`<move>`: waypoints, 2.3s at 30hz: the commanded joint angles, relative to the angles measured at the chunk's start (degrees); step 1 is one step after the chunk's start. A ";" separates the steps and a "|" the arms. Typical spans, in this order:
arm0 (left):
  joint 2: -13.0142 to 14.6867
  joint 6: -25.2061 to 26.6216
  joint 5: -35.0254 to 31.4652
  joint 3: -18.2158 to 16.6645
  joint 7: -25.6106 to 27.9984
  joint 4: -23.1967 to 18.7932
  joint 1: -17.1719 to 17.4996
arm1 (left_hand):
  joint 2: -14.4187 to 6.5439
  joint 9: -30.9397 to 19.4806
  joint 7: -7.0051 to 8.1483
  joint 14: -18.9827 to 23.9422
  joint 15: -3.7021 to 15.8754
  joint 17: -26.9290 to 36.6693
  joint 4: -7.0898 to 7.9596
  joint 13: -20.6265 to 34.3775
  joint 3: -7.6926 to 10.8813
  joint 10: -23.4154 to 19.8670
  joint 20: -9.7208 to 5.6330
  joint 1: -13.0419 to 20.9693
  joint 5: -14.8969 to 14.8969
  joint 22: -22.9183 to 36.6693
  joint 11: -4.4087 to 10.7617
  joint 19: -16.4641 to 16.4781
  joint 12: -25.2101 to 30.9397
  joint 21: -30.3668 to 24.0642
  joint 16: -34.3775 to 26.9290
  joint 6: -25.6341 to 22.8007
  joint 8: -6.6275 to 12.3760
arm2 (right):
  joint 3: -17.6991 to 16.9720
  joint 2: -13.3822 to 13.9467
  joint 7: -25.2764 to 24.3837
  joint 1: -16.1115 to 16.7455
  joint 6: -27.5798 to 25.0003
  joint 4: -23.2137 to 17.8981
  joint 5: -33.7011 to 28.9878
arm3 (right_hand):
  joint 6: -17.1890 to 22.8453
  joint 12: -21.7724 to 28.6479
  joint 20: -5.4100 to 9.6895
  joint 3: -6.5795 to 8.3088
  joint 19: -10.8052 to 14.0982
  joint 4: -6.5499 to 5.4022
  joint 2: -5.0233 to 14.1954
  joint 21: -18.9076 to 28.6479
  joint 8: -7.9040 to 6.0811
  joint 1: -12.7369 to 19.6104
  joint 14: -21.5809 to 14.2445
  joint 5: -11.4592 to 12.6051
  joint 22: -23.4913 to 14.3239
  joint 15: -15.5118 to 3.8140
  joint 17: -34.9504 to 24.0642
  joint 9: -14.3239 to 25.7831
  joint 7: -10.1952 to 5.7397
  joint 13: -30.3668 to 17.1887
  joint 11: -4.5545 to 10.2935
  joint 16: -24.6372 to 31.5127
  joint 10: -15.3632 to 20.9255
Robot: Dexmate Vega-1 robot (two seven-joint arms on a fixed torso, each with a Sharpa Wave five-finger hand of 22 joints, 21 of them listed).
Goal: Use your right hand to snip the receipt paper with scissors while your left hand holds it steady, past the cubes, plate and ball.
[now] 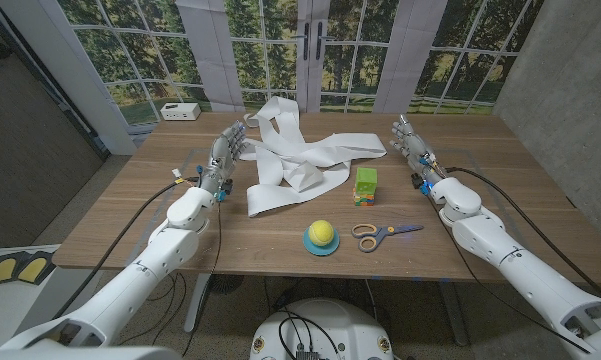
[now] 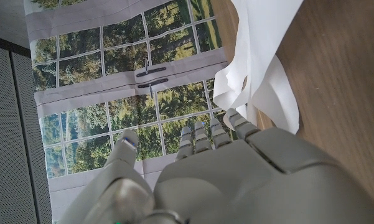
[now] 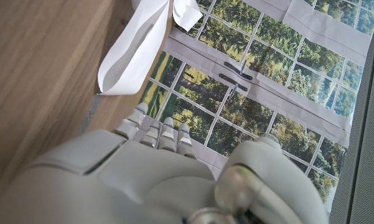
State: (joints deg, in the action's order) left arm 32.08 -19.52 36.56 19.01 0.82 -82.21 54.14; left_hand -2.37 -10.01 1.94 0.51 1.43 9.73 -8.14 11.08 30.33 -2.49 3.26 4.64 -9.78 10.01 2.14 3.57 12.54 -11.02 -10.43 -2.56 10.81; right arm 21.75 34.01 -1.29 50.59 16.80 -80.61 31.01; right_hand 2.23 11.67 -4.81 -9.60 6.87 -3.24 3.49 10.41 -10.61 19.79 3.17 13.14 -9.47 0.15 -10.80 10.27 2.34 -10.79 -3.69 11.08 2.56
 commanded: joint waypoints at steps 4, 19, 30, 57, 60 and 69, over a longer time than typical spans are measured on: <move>2.66 3.20 -0.14 -1.47 3.57 -5.97 4.19 | -0.15 -0.09 -0.07 -0.56 0.05 0.31 -0.10 0.20 0.37 -0.13 -0.37 0.76 -0.19 0.16 -0.14 0.14 -0.10 -0.18 0.18 0.25 -0.26 | -1.13 3.60 -3.37 4.34 2.44 -4.55 -4.98 | -0.10 0.37 -0.08 0.03 -0.13 0.62 0.22 0.21 -0.47 1.19 0.21 0.32 -0.21 -0.60 -0.17 0.32 -0.25 -0.31 0.22 0.35 0.70; -0.23 1.22 -0.86 -0.56 5.07 -4.02 4.47 | -0.14 -0.08 -0.07 -0.58 0.12 0.30 -0.05 0.18 0.33 -0.42 -0.47 0.73 -0.19 0.15 -0.03 0.04 -0.04 -0.15 0.10 0.00 -0.17 | -2.56 5.12 -8.99 7.84 4.23 -8.43 -11.30 | 2.97 1.17 0.56 1.32 1.27 2.72 0.81 0.62 -1.56 4.75 -1.80 0.20 -0.19 -1.49 -0.09 0.35 -0.40 -0.37 0.58 0.88 3.93; 0.48 1.61 -2.07 -0.79 6.41 -5.26 4.96 | -0.23 -0.08 -0.09 -0.63 0.06 0.29 -0.02 0.18 0.35 -0.32 -0.43 0.75 -0.20 0.15 -0.03 0.02 -0.12 -0.15 0.10 0.01 -0.20 | -3.27 9.14 -8.89 9.58 1.70 -12.37 -15.05 | 4.07 1.39 0.50 1.85 1.68 3.67 0.94 0.63 -1.76 6.28 -2.40 0.04 -0.19 -1.62 -0.06 0.36 -0.44 -0.39 0.59 0.92 5.21; 0.03 1.84 -2.81 0.35 6.21 -4.69 4.56 | -0.42 -0.08 -0.25 -0.33 0.10 0.27 -0.04 0.18 0.45 -1.04 -0.57 0.93 -0.20 0.15 -0.09 0.23 0.06 -0.24 -0.03 -0.78 -0.03 | -8.25 16.50 -12.42 17.60 -2.54 -23.13 -23.97 | 3.32 1.29 0.36 3.01 2.01 5.50 1.37 0.54 -1.20 9.28 -2.66 -0.30 -0.18 -1.64 -0.04 0.39 -0.31 -0.46 0.90 0.75 6.16; 0.33 1.78 -3.11 0.50 5.75 -4.47 4.37 | -0.44 -0.08 -0.25 -0.30 0.09 0.27 -0.04 0.18 0.46 -1.05 -0.56 0.95 -0.20 0.15 -0.06 0.26 0.05 -0.24 -0.04 -0.85 -0.03 | -8.58 17.35 -13.10 18.51 -2.64 -23.91 -26.28 | 3.38 1.40 0.45 3.32 2.08 5.87 1.57 0.53 -1.20 9.92 -2.72 -0.37 -0.18 -1.67 -0.04 0.40 -0.25 -0.49 1.10 0.73 6.67; 0.45 2.25 -2.87 0.72 5.26 -4.18 4.28 | -0.49 -0.08 -0.28 -0.27 0.13 0.27 -0.05 0.18 0.49 -1.05 -0.55 1.01 -0.19 0.15 -0.02 0.29 0.02 -0.25 -0.04 -0.89 -0.05 | -10.13 18.58 -15.11 21.93 -3.83 -26.55 -30.81 | 3.85 1.77 0.69 4.26 2.46 7.06 2.09 0.56 -1.32 11.96 -3.10 -0.63 -0.18 -2.46 -0.03 0.41 -0.47 -0.58 1.71 0.75 8.37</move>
State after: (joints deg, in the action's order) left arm 32.23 -17.76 33.76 19.46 6.40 -86.20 58.20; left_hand -2.90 -10.00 1.63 0.21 1.12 9.72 -8.13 11.07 30.33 -3.01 3.05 5.17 -9.78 9.99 2.04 3.36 12.53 -11.02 -10.43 -2.86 10.58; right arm 13.37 50.71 -14.88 69.20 14.03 -104.28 4.83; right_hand 5.73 13.15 -4.09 -5.30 8.62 3.30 5.45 10.86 -11.89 30.65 0.19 12.67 -9.46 -1.74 -10.66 10.53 1.95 -11.06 -2.05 11.52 10.35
